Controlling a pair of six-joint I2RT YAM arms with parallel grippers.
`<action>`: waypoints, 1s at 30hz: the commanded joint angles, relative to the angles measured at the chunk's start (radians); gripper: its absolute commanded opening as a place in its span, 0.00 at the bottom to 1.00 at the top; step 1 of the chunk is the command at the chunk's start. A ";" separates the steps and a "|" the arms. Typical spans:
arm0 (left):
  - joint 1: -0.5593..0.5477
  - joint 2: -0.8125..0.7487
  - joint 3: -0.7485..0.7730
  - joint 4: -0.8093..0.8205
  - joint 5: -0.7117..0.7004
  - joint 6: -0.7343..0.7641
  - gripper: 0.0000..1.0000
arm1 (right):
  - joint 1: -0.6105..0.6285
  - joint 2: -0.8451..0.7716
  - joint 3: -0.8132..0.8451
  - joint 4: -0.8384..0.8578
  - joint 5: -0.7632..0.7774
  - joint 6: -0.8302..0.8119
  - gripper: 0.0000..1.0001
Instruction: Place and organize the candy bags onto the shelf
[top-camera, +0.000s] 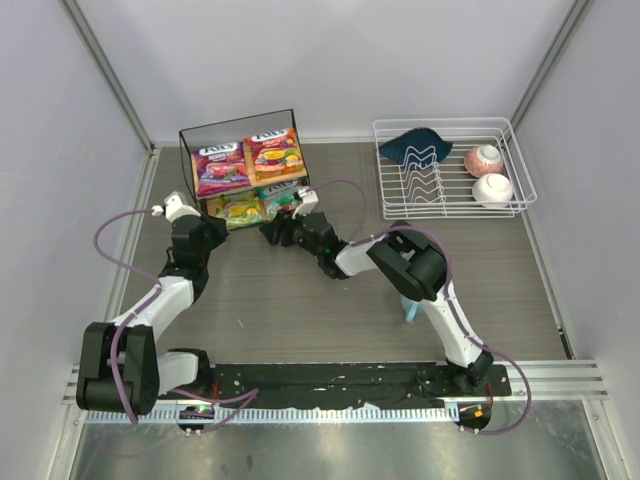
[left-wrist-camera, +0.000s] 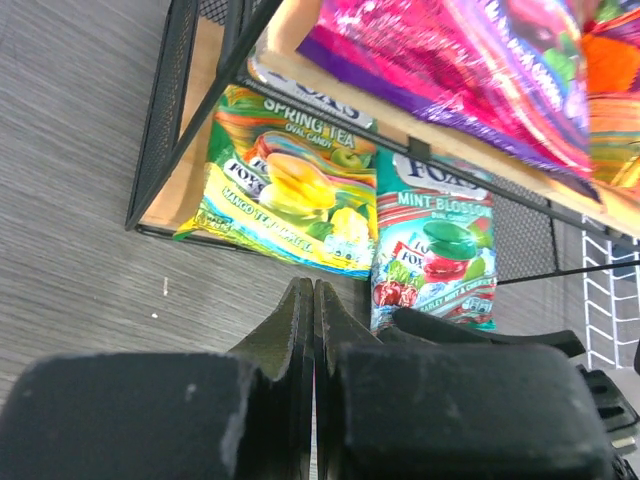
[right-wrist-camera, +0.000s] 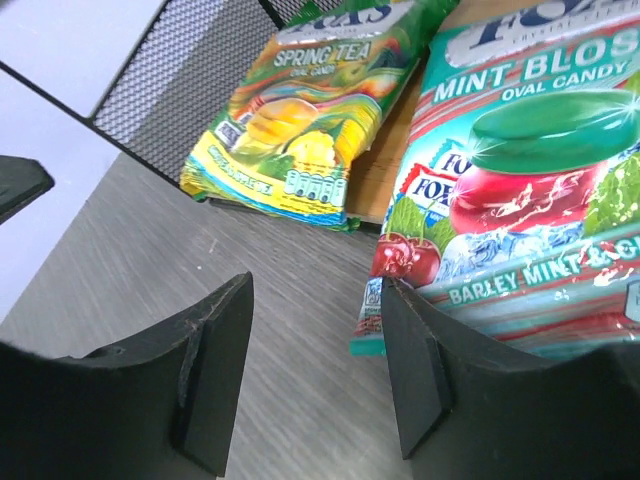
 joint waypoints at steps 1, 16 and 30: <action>0.004 -0.070 -0.006 0.006 0.029 -0.018 0.00 | -0.003 -0.158 -0.059 0.095 -0.013 -0.015 0.60; 0.003 -0.185 -0.080 -0.070 0.112 -0.065 0.36 | 0.000 -0.400 -0.265 -0.304 0.143 -0.021 0.01; 0.001 -0.251 -0.146 -0.086 0.126 -0.091 0.59 | -0.011 -0.205 -0.077 -0.548 0.205 0.008 0.01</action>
